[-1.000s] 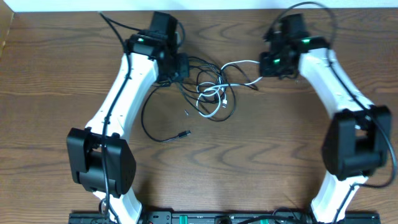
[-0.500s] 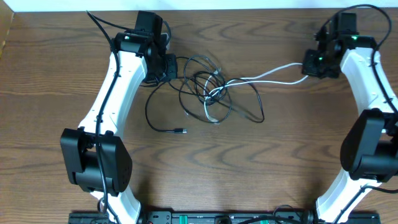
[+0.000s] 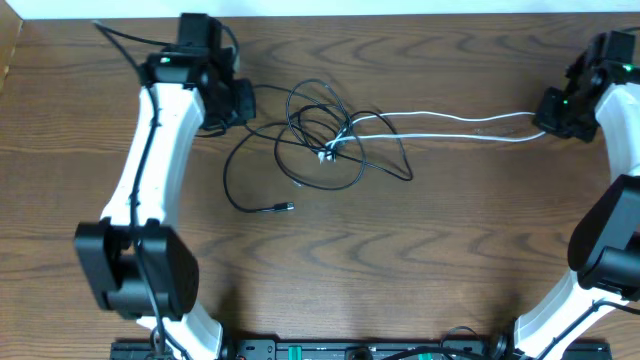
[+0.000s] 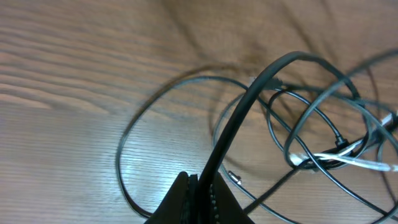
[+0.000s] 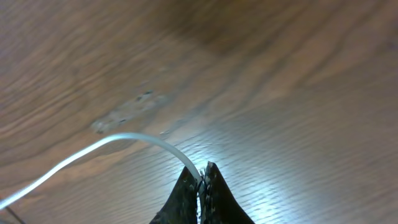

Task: Untangle cables
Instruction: 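Pull the white cable to the right with the right gripper, then drop the white cable on the right side of the table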

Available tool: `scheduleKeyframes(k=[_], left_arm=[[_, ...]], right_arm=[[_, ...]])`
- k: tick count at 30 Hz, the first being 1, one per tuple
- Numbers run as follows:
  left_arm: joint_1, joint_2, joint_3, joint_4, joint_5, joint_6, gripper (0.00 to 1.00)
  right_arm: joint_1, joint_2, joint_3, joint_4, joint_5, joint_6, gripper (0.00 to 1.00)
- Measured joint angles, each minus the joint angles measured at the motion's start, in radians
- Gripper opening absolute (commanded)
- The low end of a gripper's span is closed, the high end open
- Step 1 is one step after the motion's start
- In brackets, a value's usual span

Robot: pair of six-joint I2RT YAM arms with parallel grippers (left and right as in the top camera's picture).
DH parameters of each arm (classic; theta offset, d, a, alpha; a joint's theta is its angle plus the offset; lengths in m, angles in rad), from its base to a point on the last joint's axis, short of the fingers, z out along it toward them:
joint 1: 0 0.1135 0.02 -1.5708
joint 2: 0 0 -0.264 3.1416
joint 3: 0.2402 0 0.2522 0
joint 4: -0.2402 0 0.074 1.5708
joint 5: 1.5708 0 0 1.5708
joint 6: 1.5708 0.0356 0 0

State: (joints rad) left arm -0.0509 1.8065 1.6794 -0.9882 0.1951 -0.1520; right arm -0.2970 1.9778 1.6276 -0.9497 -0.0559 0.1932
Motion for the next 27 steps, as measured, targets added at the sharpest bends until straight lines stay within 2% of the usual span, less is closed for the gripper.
scheduleKeyframes(k=[10, 17, 27], left_arm=[[0.058, -0.224, 0.000, 0.068, 0.000, -0.010, 0.07], [0.081, -0.354, 0.000, 0.102, 0.001, -0.060, 0.08], [0.082, -0.365, 0.000, 0.087, 0.021, -0.084, 0.07]], right_arm=[[-0.039, 0.001, 0.000, -0.011, 0.004, 0.020, 0.01], [-0.039, 0.030, 0.000, -0.009, -0.014, 0.017, 0.01], [-0.008, 0.045, -0.001, 0.045, -0.132, -0.040, 0.01]])
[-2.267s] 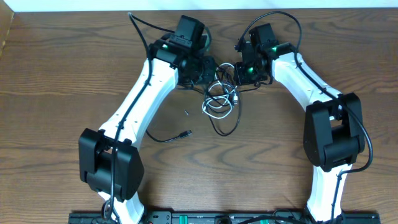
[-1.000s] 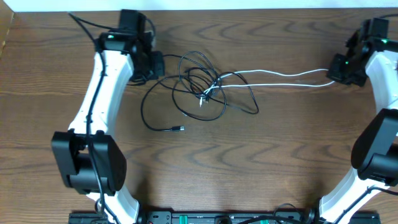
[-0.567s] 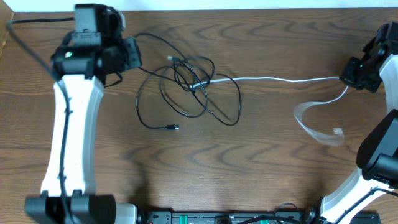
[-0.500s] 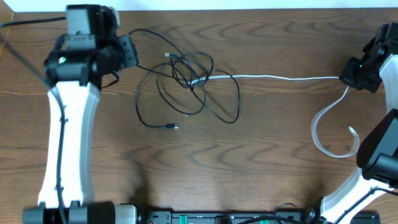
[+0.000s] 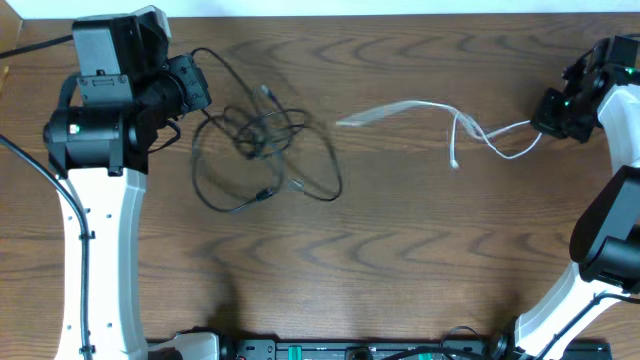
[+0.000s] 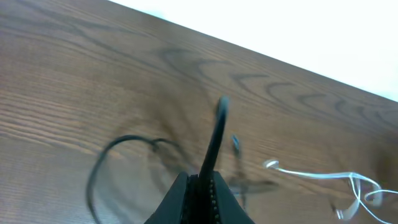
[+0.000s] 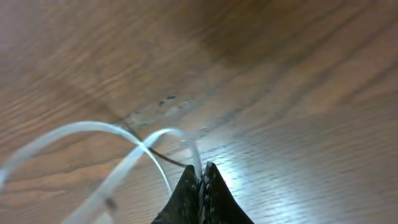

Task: Untangle cables
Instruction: 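Drop the white cable on the right side of the table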

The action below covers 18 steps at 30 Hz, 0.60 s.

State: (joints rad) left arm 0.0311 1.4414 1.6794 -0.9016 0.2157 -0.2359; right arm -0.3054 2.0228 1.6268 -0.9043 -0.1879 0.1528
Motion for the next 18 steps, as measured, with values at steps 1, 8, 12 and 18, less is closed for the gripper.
scheduleKeyframes(k=[1, 8, 12, 18], left_arm=[[0.000, 0.000, 0.000, 0.000, 0.000, 0.000, 0.07], [0.001, 0.000, 0.000, -0.008, 0.006, 0.000, 0.07], [0.001, 0.000, 0.000, -0.008, 0.019, 0.000, 0.08], [-0.013, 0.005, 0.000, -0.010, 0.022, 0.000, 0.07]], right_arm=[[0.000, 0.000, 0.000, 0.003, -0.005, -0.002, 0.01], [0.000, 0.000, 0.001, 0.005, -0.011, -0.005, 0.01], [0.000, 0.000, 0.011, 0.026, -0.029, -0.005, 0.01], [0.000, 0.018, 0.214, 0.067, -0.051, -0.006, 0.01]])
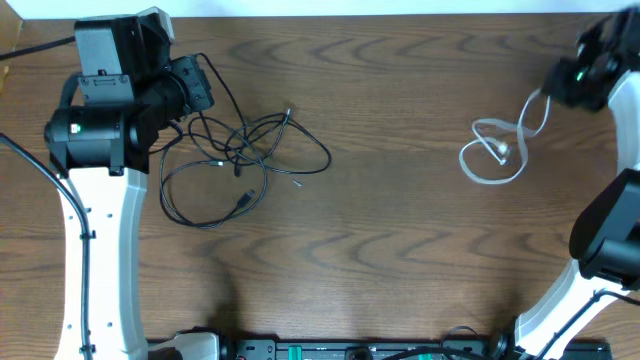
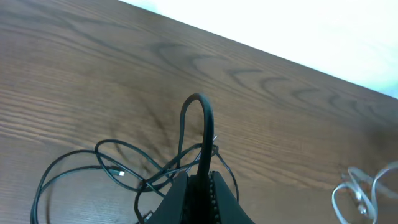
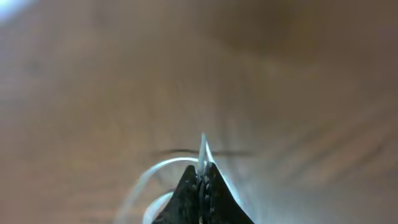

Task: Untangle cables
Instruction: 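Drop the white cable on the right side of the table, then move the right gripper back over the white cable coil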

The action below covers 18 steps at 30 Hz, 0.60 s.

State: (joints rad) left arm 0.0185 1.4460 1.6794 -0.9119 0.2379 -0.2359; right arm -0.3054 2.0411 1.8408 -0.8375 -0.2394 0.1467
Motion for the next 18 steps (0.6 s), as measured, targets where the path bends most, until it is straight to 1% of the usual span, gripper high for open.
scheduleKeyframes(k=[3, 8, 11, 13, 16, 18], left_arm=[[-0.020, 0.011, 0.000, 0.000, 0.001, 0.000, 0.08], [-0.050, 0.045, 0.000, -0.001, 0.004, 0.000, 0.08], [-0.065, 0.060, 0.000, 0.000, 0.003, 0.000, 0.08], [-0.071, 0.066, 0.000, 0.003, 0.004, 0.000, 0.07], [-0.079, 0.071, 0.000, 0.011, 0.004, 0.000, 0.07], [-0.080, 0.071, 0.000, 0.021, 0.004, 0.000, 0.07]], right_arm=[[0.000, 0.000, 0.126, 0.025, 0.030, -0.004, 0.01], [-0.004, 0.000, 0.291, 0.076, 0.190, -0.039, 0.01], [-0.024, 0.000, 0.328, 0.114, 0.278, -0.071, 0.01], [-0.050, 0.000, 0.338, 0.124, 0.304, -0.090, 0.01], [-0.090, 0.000, 0.340, 0.074, 0.289, -0.125, 0.01], [-0.106, 0.000, 0.340, 0.010, 0.253, -0.155, 0.01]])
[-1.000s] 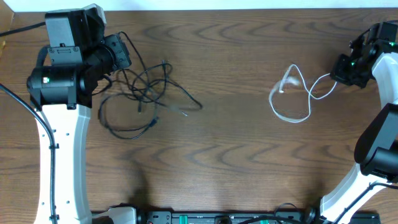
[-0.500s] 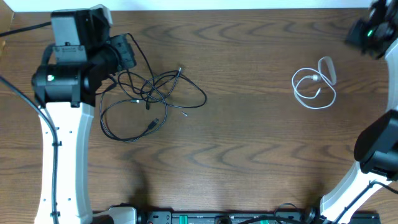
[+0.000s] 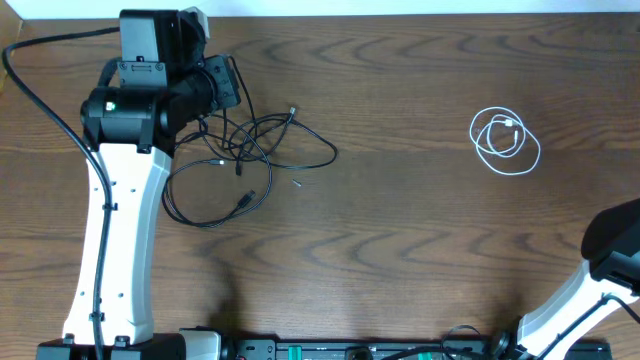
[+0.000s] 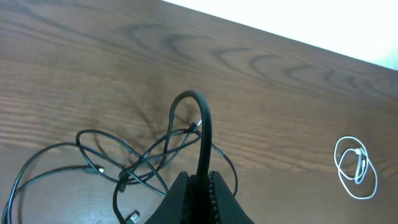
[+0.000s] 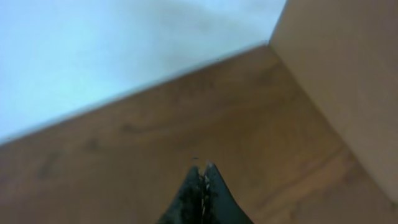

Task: Untangle cables
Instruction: 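Move the right gripper back over the white cable coil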

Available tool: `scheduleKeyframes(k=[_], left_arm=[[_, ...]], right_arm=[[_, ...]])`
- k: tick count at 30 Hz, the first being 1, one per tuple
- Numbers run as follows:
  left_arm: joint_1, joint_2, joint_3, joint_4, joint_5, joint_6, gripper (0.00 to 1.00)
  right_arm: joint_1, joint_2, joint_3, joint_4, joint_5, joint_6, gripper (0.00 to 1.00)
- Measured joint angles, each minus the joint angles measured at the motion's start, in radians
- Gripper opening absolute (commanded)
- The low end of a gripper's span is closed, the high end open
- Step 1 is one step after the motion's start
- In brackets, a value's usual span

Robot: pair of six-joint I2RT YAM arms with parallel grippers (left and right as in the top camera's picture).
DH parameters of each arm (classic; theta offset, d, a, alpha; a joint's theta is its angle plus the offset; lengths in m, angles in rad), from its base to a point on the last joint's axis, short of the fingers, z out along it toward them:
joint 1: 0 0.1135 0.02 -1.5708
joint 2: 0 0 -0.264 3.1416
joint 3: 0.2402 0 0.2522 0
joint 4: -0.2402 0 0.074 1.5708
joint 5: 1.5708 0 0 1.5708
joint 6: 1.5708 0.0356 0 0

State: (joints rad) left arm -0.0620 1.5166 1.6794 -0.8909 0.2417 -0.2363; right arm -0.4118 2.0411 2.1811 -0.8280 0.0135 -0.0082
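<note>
A black cable (image 3: pixel 250 150) lies in loose loops on the left of the wooden table (image 3: pixel 400 230), its plugs free. My left gripper (image 3: pixel 225 85) is shut on one strand of it. In the left wrist view the gripper (image 4: pixel 200 177) pinches that strand, and the black cable (image 4: pixel 200 130) arches up from the jaws. The white cable (image 3: pixel 505 140) lies in a small coil on the right, apart from the black one; the left wrist view also catches the white cable (image 4: pixel 354 168). My right gripper (image 5: pixel 201 169) is shut with nothing in it and is outside the overhead view.
The right wrist view faces the table's far edge (image 5: pixel 155 81), with a pale wall behind and a beige panel (image 5: pixel 339 87) on the right. My left arm's own lead (image 3: pixel 50 45) runs off at the top left. The right arm's lower link (image 3: pixel 612 240) stands at the right edge.
The white cable hung from my right gripper at the far right; now it lies coiled on the table and that gripper is shut on nothing, out of the overhead view. The left arm shifted slightly right.
Both cables were tangled mid-table, the white one stretched to my right gripper, the black one held by my left. Then the black bundle was at the left, free of the white. Then the white hung bunched at the right. Now it lies loose there.
</note>
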Motion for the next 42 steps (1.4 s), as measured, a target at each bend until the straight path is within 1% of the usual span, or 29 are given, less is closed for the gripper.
scheduleKeyframes(k=[1, 4, 6, 8, 12, 17, 22, 26, 31, 34, 42], left_arm=[[0.000, 0.000, 0.000, 0.002, 0.000, 0.000, 0.07], [0.000, 0.000, 0.000, 0.006, 0.000, -0.001, 0.07], [0.000, 0.000, 0.000, 0.006, 0.000, -0.003, 0.08], [0.000, 0.000, 0.000, 0.006, 0.000, -0.003, 0.07], [0.000, 0.000, 0.000, 0.006, 0.000, -0.003, 0.07], [0.000, 0.000, 0.000, 0.006, 0.000, -0.003, 0.07], [0.000, 0.000, 0.000, 0.006, 0.000, -0.003, 0.08], [0.000, 0.000, 0.000, 0.006, 0.000, -0.003, 0.07], [0.000, 0.000, 0.000, 0.006, 0.000, -0.003, 0.08], [0.000, 0.000, 0.000, 0.006, 0.000, -0.003, 0.08], [0.000, 0.000, 0.000, 0.004, 0.000, -0.003, 0.08]], right_arm=[[0.001, 0.000, 0.000, -0.035, -0.014, -0.010, 0.03], [0.032, 0.000, 0.001, -0.146, -0.045, -0.029, 0.33], [0.069, 0.000, 0.002, -0.215, -0.062, -0.041, 0.46], [0.112, 0.001, 0.001, -0.272, -0.074, -0.052, 0.52], [0.191, 0.002, -0.035, -0.306, -0.090, -0.056, 0.58], [0.253, 0.008, -0.169, -0.265, -0.096, -0.047, 0.59], [0.276, 0.019, -0.303, -0.208, -0.096, -0.040, 0.60], [0.290, 0.019, -0.406, -0.145, -0.100, -0.040, 0.56], [0.309, 0.019, -0.523, -0.034, -0.142, -0.095, 0.53], [0.331, 0.019, -0.591, 0.030, -0.155, -0.137, 0.52], [0.372, 0.019, -0.726, 0.132, -0.163, -0.230, 0.51]])
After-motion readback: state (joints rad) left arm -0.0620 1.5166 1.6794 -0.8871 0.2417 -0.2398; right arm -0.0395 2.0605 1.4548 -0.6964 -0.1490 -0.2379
